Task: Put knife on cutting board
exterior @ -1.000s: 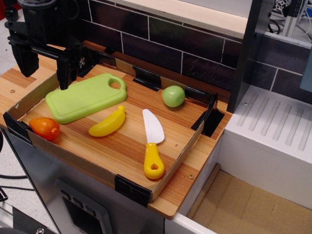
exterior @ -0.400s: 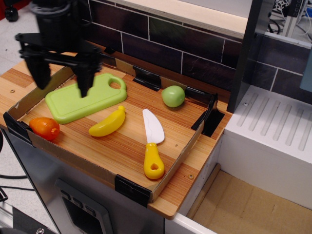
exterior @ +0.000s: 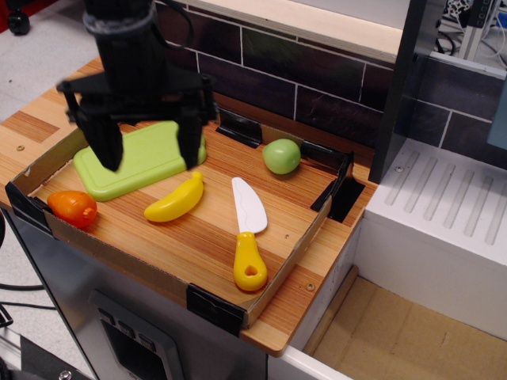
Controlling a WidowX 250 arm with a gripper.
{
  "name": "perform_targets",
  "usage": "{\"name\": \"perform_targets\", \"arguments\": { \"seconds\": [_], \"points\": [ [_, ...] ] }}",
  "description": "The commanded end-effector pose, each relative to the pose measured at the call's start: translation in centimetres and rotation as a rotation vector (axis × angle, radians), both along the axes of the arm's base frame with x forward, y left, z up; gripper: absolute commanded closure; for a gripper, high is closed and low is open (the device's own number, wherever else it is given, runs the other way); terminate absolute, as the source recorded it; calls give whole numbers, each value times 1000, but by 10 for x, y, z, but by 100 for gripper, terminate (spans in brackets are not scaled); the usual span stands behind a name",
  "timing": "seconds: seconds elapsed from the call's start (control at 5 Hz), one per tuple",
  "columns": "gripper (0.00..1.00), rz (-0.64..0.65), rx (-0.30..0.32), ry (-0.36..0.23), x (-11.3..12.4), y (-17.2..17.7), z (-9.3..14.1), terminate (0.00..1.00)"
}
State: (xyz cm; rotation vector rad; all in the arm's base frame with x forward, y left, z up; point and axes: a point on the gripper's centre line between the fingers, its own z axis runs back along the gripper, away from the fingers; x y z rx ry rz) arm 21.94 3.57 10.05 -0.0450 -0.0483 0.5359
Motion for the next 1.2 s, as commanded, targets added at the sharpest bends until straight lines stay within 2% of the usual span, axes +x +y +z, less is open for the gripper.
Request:
{"name": "perform_targets", "arguments": {
  "seconds": [0.0,0.4,0.6,0.8,1.0],
  "points": [
    [0,31,-8,-64,6,-22,-18,0],
    [0,132,-39,-102,25,-44,-48,0],
    [0,158,-42,-83,31,-56,-63,0],
    [0,183,-24,-97,33,-58,-75,0],
    [0,168,-16,-56,32,-59,-91,0]
  ]
}}
